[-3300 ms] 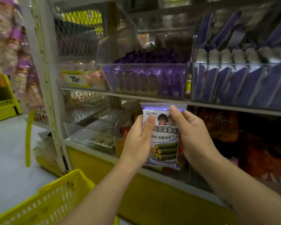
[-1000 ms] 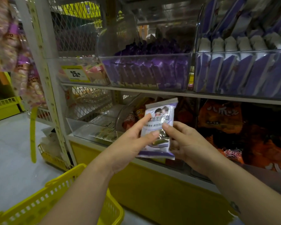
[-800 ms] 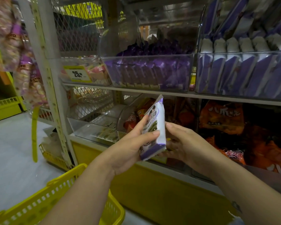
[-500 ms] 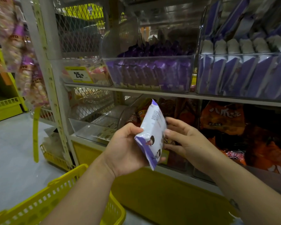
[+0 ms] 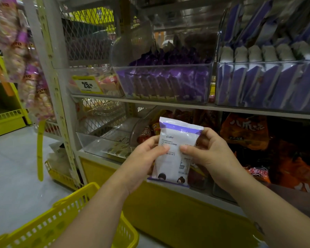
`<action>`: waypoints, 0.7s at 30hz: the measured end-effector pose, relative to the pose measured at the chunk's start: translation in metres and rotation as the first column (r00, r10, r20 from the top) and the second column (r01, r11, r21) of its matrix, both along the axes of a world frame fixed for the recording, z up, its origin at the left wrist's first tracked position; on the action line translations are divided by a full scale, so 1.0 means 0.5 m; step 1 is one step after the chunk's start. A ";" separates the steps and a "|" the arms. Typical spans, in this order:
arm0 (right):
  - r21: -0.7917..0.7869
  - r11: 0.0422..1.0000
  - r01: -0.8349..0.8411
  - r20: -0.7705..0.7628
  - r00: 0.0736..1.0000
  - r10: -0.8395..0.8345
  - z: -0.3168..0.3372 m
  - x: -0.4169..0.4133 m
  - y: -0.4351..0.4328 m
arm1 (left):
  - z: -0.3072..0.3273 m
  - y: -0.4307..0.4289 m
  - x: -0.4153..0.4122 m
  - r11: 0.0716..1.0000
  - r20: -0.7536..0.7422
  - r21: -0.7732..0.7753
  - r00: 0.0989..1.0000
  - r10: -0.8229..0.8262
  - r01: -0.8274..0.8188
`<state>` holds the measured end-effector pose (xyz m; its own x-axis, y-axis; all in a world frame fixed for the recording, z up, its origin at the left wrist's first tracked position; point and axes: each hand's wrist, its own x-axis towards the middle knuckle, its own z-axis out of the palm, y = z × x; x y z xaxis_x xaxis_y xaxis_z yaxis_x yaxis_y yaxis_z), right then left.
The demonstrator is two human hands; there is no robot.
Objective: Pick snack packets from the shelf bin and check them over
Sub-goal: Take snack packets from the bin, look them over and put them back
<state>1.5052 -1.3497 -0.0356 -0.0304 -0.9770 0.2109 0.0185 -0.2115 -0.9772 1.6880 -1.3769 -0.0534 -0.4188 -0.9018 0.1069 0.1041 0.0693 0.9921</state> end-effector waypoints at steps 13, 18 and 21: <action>-0.297 0.955 0.001 -0.264 0.961 -0.084 0.012 0.019 0.020 | -0.006 0.009 -0.037 0.922 -0.035 -0.140 0.932 0.361 -0.362; -0.366 0.931 -0.011 -0.354 0.927 -0.128 0.016 0.025 0.025 | -0.006 0.004 -0.029 0.951 -0.055 -0.066 0.953 0.298 -0.302; -0.391 0.920 -0.034 -0.413 0.899 -0.142 0.017 0.028 0.030 | -0.007 -0.003 -0.025 0.952 -0.028 -0.072 0.955 0.296 -0.298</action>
<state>1.5193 -1.3349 -0.0273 0.0979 -0.8175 0.5676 -0.4021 -0.5542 -0.7288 1.6757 -1.3787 -0.0569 -0.1309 -0.9743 0.1835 0.0840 0.1735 0.9812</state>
